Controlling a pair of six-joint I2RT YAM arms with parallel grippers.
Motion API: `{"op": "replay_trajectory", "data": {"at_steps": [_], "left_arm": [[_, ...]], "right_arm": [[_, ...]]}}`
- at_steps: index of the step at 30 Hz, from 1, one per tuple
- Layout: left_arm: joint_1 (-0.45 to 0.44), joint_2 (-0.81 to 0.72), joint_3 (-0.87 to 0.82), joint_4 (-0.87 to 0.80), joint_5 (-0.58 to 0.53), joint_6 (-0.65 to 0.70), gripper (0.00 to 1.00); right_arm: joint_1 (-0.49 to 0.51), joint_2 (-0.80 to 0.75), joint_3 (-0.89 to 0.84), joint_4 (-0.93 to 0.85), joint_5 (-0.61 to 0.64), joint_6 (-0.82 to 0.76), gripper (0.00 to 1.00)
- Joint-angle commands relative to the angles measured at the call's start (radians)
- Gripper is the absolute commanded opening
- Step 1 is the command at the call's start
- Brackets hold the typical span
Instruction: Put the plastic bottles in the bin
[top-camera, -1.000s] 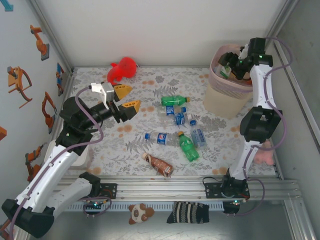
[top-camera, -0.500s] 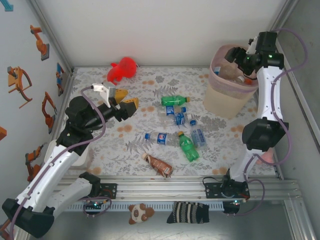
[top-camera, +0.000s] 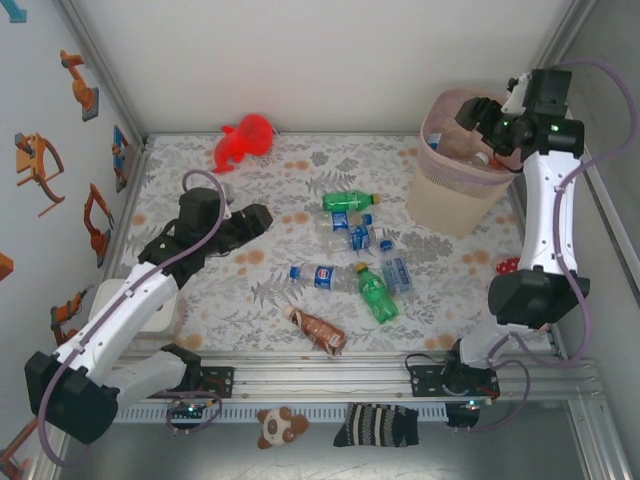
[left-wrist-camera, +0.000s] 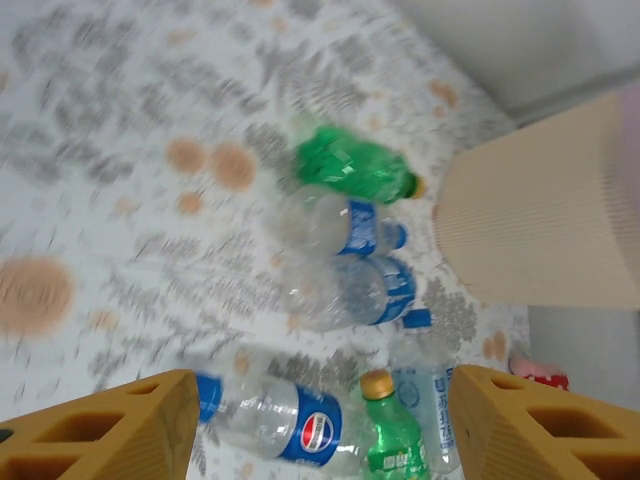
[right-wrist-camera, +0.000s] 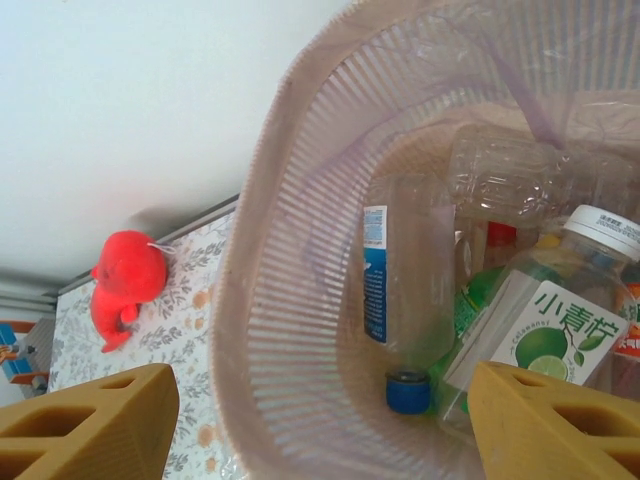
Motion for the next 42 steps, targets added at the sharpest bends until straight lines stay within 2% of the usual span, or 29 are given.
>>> {"op": "replay_trajectory", "data": {"at_steps": [1, 7, 11, 19, 34, 42], "left_arm": [[0.001, 0.016, -0.025, -0.142, -0.016, -0.279, 0.64], [-0.045, 0.036, -0.065, -0.291, -0.025, -0.512, 0.62], [-0.108, 0.072, -0.093, -0.308, -0.010, -0.611, 0.61], [-0.239, 0.239, -0.081, -0.307, 0.057, -0.699, 0.63], [-0.281, 0.375, -0.168, -0.136, 0.191, -0.755, 0.66], [-0.304, 0.413, -0.223, -0.041, 0.221, -0.817, 0.60]], "right_arm": [[0.005, -0.049, -0.027, 0.035, -0.018, 0.005, 0.75], [0.007, -0.090, -0.069, 0.055, -0.028, 0.014, 0.75], [0.008, -0.108, -0.092, 0.074, -0.036, 0.022, 0.74], [0.009, -0.127, -0.112, 0.075, -0.042, 0.021, 0.74], [0.009, -0.162, -0.151, 0.077, -0.049, 0.016, 0.73], [0.009, -0.180, -0.163, 0.073, -0.045, 0.008, 0.72]]}}
